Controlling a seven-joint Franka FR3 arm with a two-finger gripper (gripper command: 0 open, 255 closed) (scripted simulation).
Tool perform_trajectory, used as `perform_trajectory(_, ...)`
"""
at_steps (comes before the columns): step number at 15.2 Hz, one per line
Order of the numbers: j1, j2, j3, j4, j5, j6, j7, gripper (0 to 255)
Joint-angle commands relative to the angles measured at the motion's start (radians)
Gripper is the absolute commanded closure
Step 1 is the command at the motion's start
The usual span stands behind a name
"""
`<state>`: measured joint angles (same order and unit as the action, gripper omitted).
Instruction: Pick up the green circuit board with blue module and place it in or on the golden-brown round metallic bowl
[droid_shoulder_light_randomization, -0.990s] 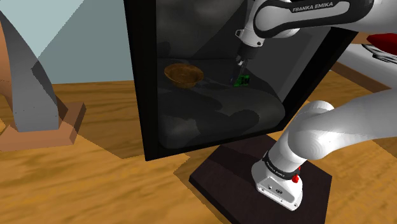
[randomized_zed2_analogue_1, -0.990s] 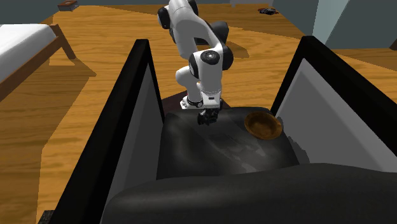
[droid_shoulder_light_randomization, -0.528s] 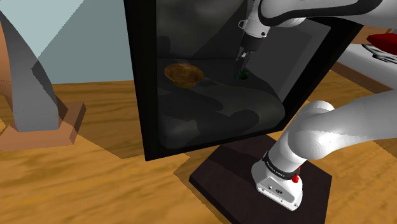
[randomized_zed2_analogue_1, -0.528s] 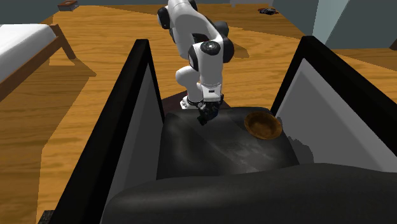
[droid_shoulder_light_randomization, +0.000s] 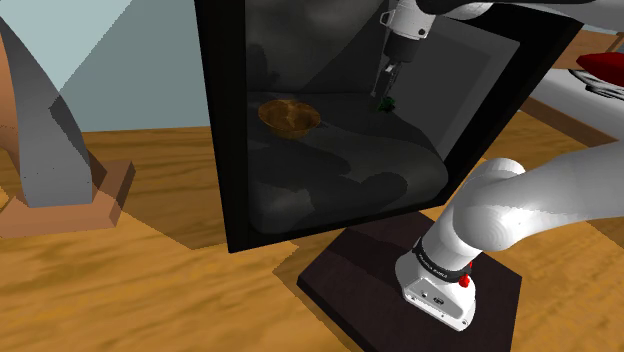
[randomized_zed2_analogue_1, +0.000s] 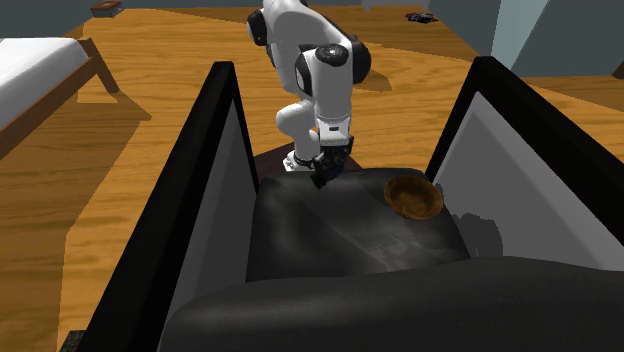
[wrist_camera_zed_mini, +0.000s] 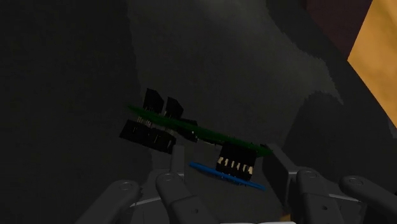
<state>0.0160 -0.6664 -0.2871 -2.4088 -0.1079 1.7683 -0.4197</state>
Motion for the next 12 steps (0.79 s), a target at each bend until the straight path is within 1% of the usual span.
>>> perform_trajectory(1, 0.001, -0.001, 0.004, 0.026, 0.003, -0.027, 0.001, 255)
perform_trajectory(6, 0.005, 0.005, 0.011, 0.098, 0.009, -0.092, 0.002, 255)
perform_trajectory(7, 0.005, 0.005, 0.011, 0.099, 0.009, -0.093, 0.002, 255)
perform_trajectory(12, 0.058, 0.113, 0.079, 0.164, 0.068, -0.054, 0.092, 255)
